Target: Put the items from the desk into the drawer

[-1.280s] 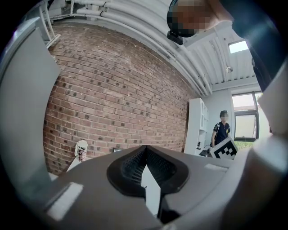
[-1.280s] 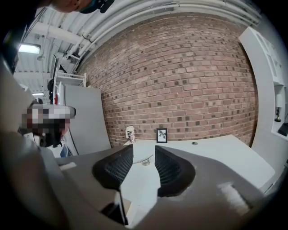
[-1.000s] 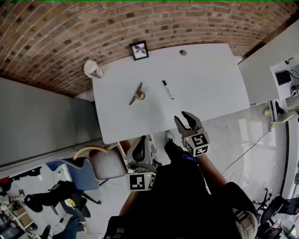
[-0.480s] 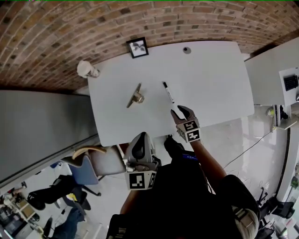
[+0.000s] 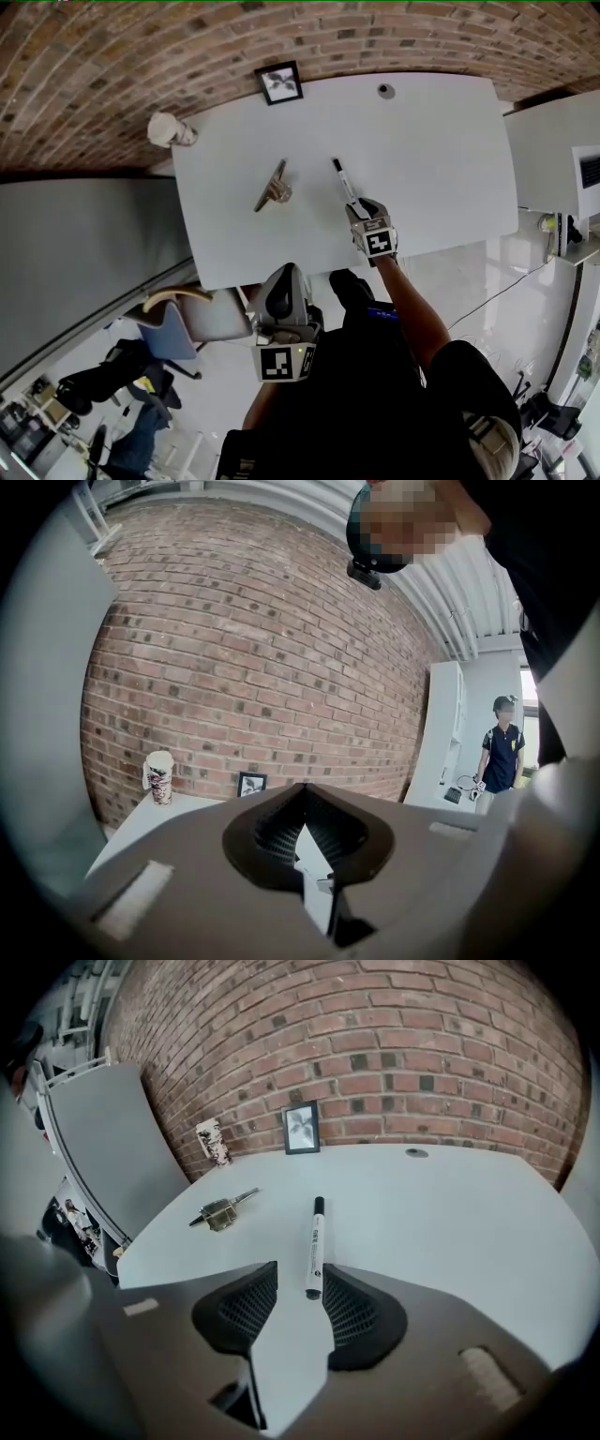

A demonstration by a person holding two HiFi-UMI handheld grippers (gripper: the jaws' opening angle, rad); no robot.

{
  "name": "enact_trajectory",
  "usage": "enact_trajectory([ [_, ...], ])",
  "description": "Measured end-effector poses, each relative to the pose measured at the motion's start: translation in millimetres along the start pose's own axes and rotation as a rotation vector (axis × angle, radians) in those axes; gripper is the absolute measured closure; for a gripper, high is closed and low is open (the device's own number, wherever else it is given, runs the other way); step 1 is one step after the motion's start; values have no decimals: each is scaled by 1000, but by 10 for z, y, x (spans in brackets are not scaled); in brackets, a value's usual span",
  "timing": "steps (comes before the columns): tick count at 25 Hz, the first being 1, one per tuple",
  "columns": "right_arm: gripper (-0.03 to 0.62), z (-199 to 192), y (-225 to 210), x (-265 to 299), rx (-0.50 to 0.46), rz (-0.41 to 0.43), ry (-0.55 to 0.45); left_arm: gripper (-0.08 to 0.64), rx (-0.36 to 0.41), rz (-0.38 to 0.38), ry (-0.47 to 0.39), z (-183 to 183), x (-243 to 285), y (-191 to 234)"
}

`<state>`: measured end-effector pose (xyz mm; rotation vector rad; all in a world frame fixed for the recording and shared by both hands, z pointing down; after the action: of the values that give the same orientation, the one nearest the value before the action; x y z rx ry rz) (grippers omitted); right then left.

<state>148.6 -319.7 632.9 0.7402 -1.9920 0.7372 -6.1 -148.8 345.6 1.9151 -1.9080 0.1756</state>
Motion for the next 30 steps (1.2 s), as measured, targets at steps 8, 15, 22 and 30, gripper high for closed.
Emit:
enact_trajectory([
  [8,437,-22,-109,254,20,-31,70,541,-17,6,14,-34,53,82],
  [15,452,42,-128,408,-25,-65,80,541,-19,9,16,-39,49,128],
  [22,498,22,-122,432,-86,-100,92,541,-27,20,8,-46,-35,158],
  [30,522,-1,-93,395,-75,-95,108,541,-31,47,-8,-78,-233,200],
])
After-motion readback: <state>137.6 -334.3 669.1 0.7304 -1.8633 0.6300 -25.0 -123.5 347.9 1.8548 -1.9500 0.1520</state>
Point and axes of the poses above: the fingertips, and each gripper's own axes: x forward along the fingers, y to its left, z out of its top, the point moved 7 cm from there along -x, backward along the fingers, and after that the axes turned 10 degrees about y, right-handed, at the moved point
